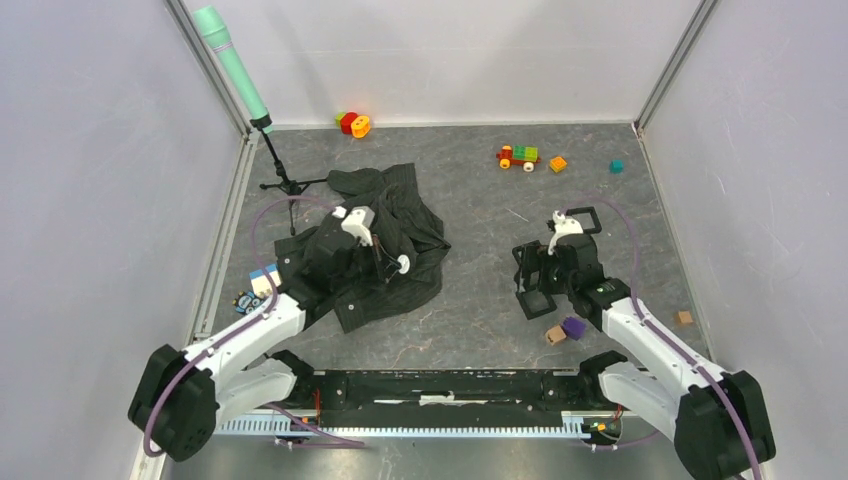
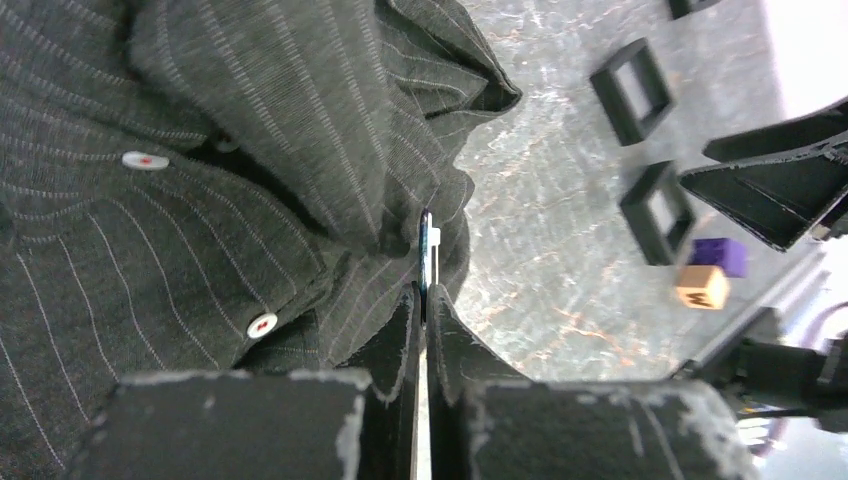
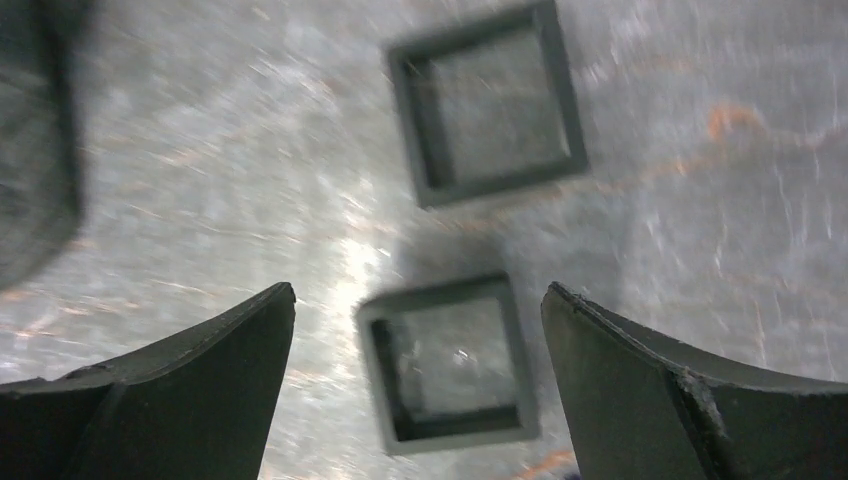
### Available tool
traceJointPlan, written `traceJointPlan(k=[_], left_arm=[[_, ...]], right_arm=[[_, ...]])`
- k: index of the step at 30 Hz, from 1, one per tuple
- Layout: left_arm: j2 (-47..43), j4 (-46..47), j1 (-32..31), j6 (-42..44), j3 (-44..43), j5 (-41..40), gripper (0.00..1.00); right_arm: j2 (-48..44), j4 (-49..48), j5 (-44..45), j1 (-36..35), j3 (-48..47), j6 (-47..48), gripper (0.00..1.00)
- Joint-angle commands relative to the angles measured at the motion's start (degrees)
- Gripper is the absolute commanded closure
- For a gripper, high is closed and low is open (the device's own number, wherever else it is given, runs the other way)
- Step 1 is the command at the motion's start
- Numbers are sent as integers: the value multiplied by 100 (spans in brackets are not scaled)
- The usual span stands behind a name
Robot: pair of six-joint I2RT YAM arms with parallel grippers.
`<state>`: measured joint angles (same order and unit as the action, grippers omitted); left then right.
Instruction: Remove the brooch from the garment
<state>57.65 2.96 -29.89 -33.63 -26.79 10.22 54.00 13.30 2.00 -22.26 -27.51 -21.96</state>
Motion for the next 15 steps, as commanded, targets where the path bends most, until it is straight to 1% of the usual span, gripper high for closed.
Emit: traceJointPlan(k=[1, 6, 8, 11, 13, 15], left_arm=[[280, -807, -714, 1015, -770, -1756, 98], [611, -1540, -1442, 1500, -1289, -3060, 98], [766, -1935, -1702, 1696, -1551, -3682, 98], [1079, -2416, -1998, 1946, -1955, -4316, 98], [1246, -2648, -2089, 2021, -2145, -4571, 98], [1313, -2682, -2095, 2036, -2195, -4616, 98]], right_arm=[[85, 87, -513, 444, 366, 296, 2], [137, -23, -779, 662, 631, 398, 2], [144, -99, -1013, 670, 733, 457, 2], [204, -157, -1497, 662, 807, 604, 2], [219, -89, -1495, 641, 782, 660, 2], [215, -1, -1412, 590, 719, 711, 2]])
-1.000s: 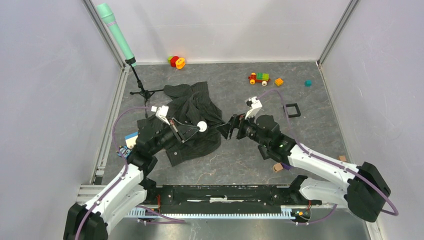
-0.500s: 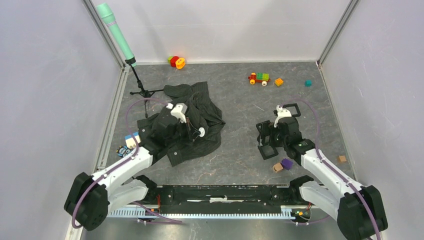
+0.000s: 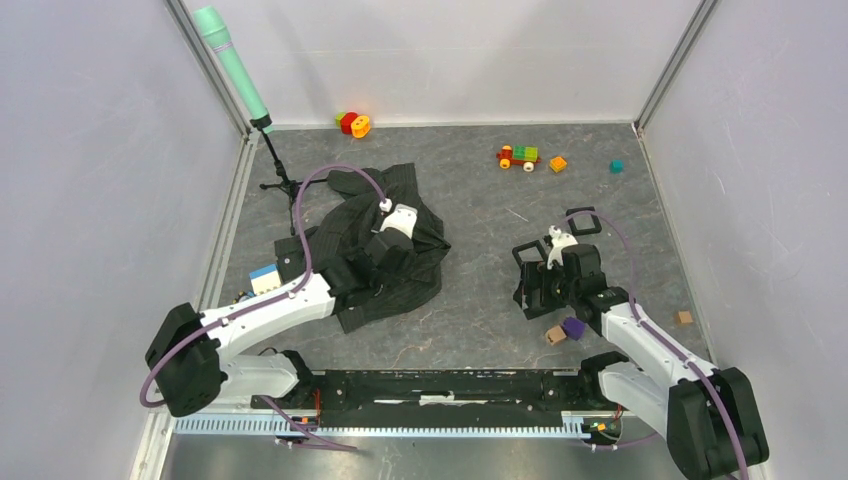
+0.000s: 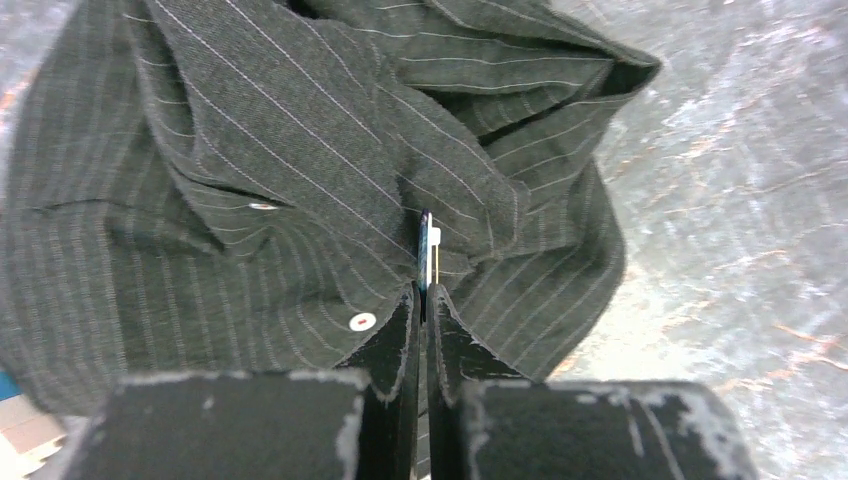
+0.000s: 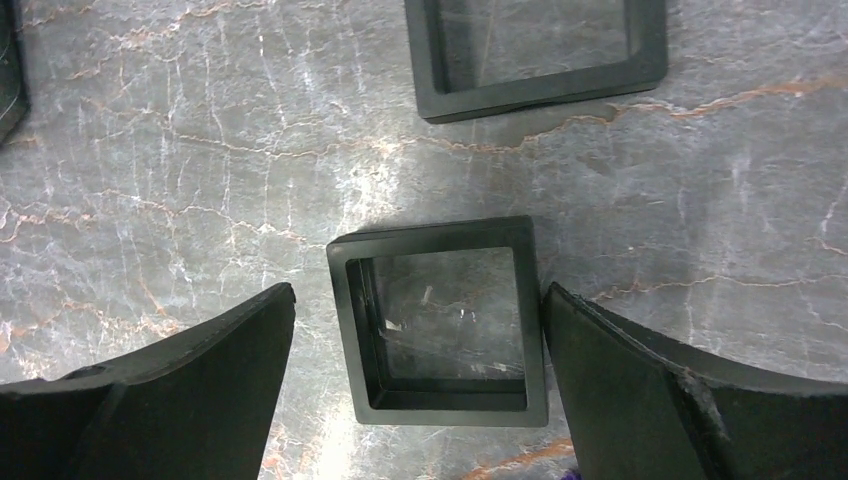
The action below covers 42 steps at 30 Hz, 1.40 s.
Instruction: Remove the brooch from the garment
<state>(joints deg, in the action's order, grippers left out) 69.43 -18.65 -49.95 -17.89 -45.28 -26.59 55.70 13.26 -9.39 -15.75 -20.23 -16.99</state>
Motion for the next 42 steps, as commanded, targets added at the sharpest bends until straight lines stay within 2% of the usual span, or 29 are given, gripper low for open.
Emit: traceJointPlan(k=[1, 5, 7, 12, 17, 20, 28, 32, 36, 42], left_arm=[[132, -516, -91, 454, -350, -928, 98], [87, -547, -93, 451, -355, -892, 98], [85, -637, -109, 445, -383, -937, 98], [293, -1405, -450, 146, -798, -1310, 98], [602, -2253, -671, -297, -1236, -1814, 98], [722, -2377, -764, -388, -1293, -1859, 98], [1277, -2485, -1035, -594, -1381, -1648, 98], [1545, -2353, -1123, -555, -1398, -1264, 97], [2044, -2299, -1125, -547, -1474, -1140, 91], [2282, -2034, -1125, -368, -1487, -138, 60]], right_arm=[[42, 54, -233, -99, -50, 226, 2], [127, 302, 338, -519, -268, 258, 2], [264, 450, 820, -856, -428, 230, 6], [520, 623, 1389, -1300, -703, 90, 13], [525, 599, 1396, -1476, -792, 4, 18], [480, 579, 1297, -1501, -798, -50, 23], [470, 393, 957, -1501, -743, -154, 30], [386, 62, 334, -1497, -603, -397, 31], [243, -511, -140, -1516, -345, -877, 34], [160, -797, -258, -1540, -140, -1095, 35]])
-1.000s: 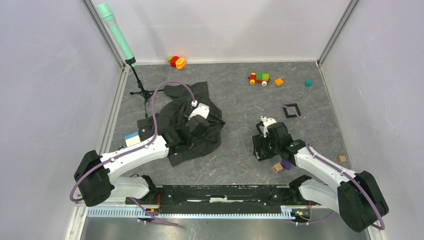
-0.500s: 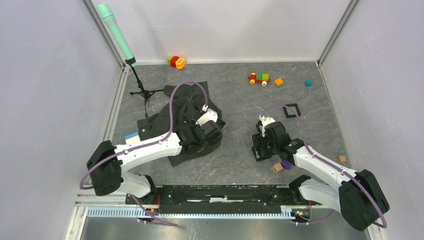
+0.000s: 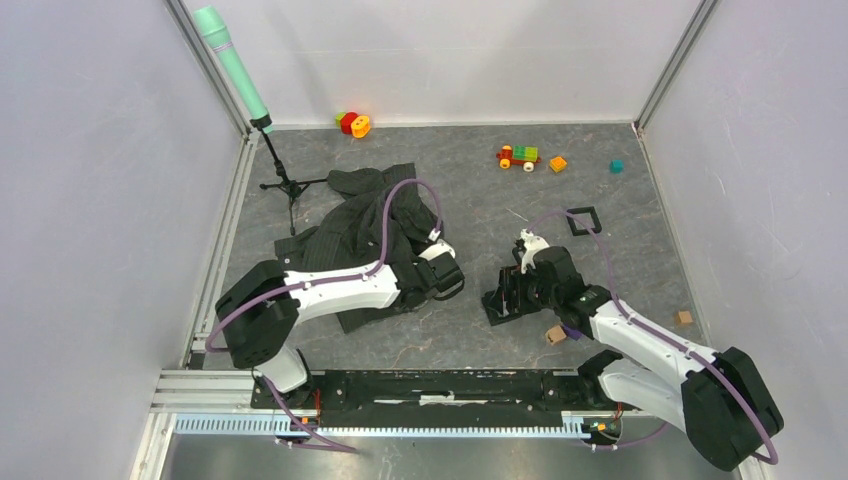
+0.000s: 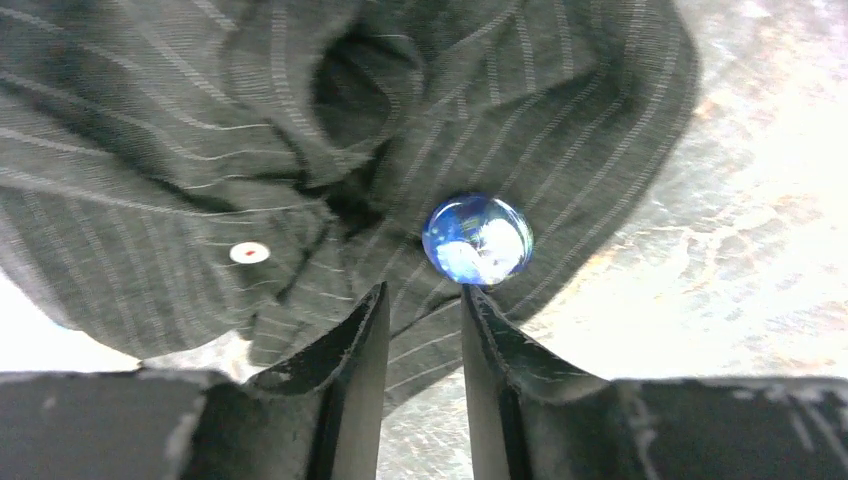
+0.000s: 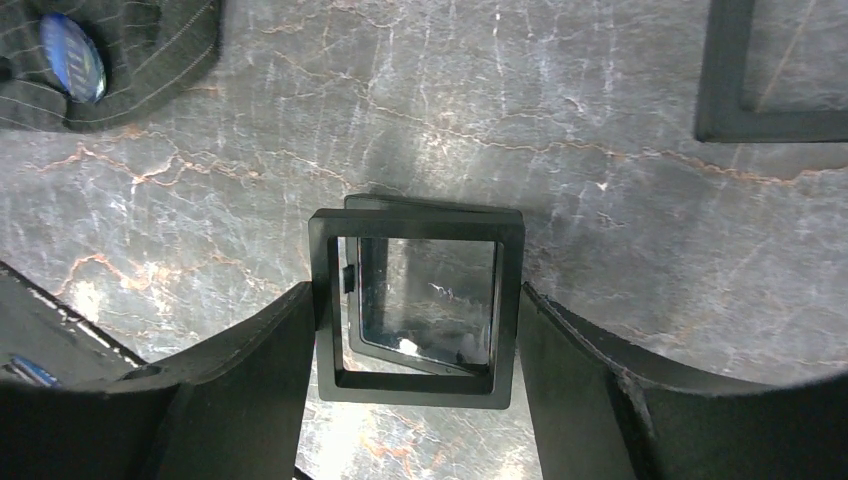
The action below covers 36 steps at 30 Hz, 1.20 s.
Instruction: Remove the brooch from the garment
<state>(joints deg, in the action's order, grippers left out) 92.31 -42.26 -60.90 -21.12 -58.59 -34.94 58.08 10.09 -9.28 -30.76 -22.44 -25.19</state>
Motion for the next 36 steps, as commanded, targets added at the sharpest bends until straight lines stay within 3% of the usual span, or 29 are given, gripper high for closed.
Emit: traceJointPlan(k=[1, 9, 14, 18, 22, 32, 36], left_arm=[[-4, 387, -35, -12, -132, 869, 58], [-432, 855, 32, -1, 197, 1602, 42], [-726, 1105, 462, -25, 507, 1900, 32], [-657, 1139, 770, 72, 593, 1907, 32], [-438, 1279, 930, 143, 590, 2079, 42], [17, 1343, 1011, 232, 436, 2238, 38], [124, 1496, 1203, 231, 471, 2558, 46]], right_arm=[[-76, -498, -298, -35, 92, -283, 35], [-99, -813, -629, -34, 186, -455, 34], [-68, -1244, -903, -35, 357, -691, 34], [-50, -1308, -909, -35, 365, -720, 34], [-22, -1308, -911, -35, 355, -710, 34], [-99, -1297, -926, -27, 399, -728, 34], [-99, -1281, -917, -26, 388, -726, 34]])
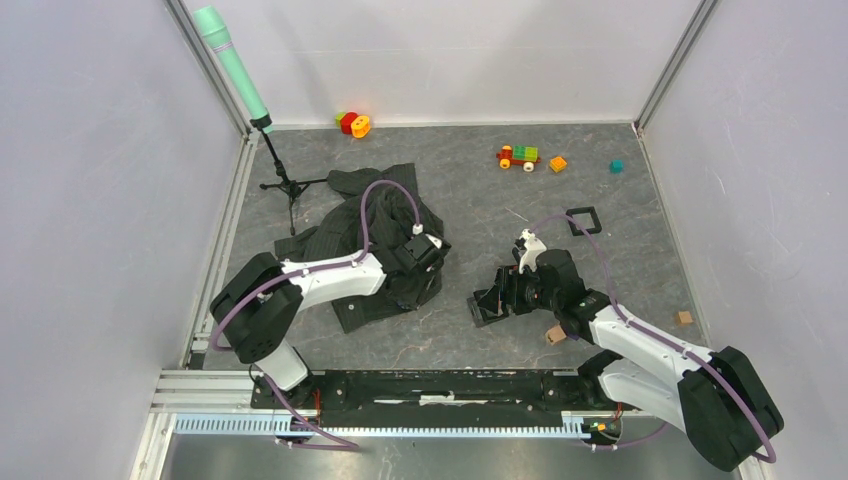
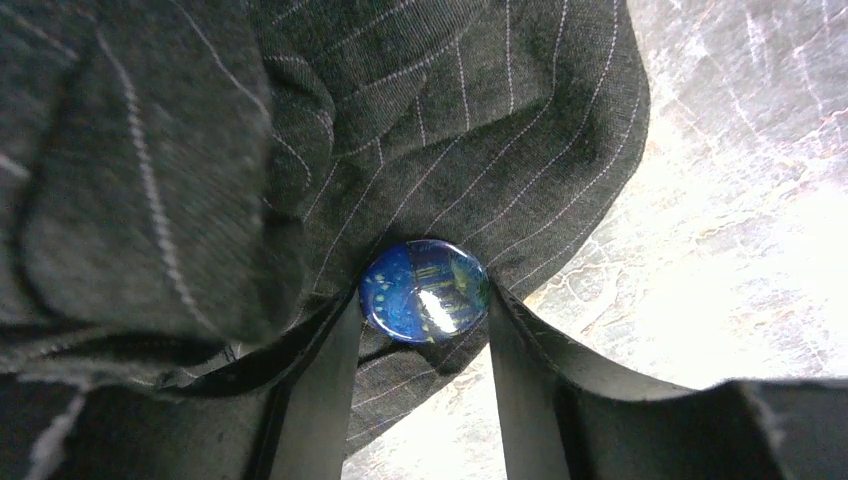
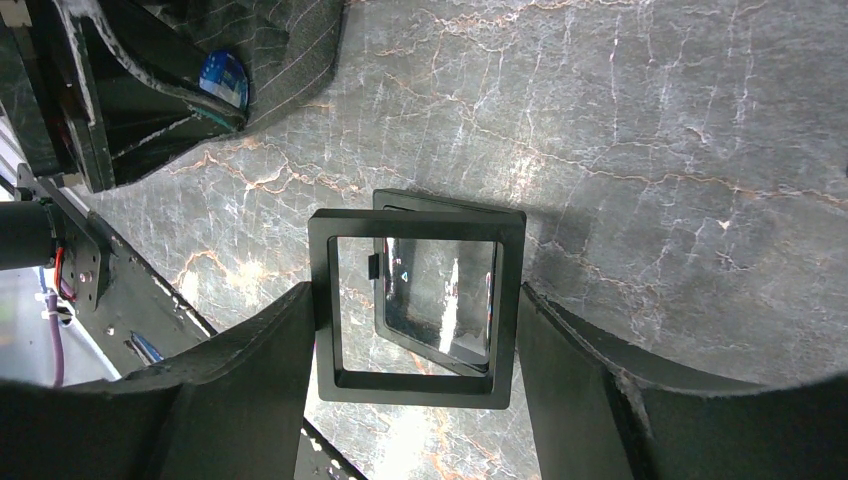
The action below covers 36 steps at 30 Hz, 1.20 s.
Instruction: Remove the brooch from the garment
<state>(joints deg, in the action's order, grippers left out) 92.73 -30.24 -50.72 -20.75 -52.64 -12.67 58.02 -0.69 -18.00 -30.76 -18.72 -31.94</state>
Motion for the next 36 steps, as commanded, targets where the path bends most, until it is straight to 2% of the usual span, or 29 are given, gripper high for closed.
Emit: traceJointPlan(k=[1, 7, 10, 15, 17, 21, 27, 33, 36], left_arm=[[111, 308, 229, 194, -123, 376, 48], [198, 300, 282, 237, -115, 394, 49], [243, 299, 277, 333, -122, 537, 44], [312, 250, 282, 375, -164, 474, 43], [396, 197, 282, 395, -218, 452, 45], [477, 132, 282, 413, -282, 492, 58], [-497, 332, 284, 293, -76, 687, 60], [-1181, 525, 280, 195, 88, 856, 60], [-1316, 776, 273, 193, 230, 1216, 60]], right_arm=[[-74, -204, -45, -26, 5, -57, 34], [26, -236, -119, -26, -70, -71, 34], [38, -299, -162, -26, -53, -103, 34], [70, -344, -212, -26, -55, -135, 35], [62, -338, -219, -26, -63, -145, 35], [45, -344, -221, -26, -54, -144, 35], [-14, -448, -287, 50, 34, -272, 36], [-51, -1723, -1076, 458, 725, -1119, 36], [62, -1957, -1144, 513, 823, -1238, 36]])
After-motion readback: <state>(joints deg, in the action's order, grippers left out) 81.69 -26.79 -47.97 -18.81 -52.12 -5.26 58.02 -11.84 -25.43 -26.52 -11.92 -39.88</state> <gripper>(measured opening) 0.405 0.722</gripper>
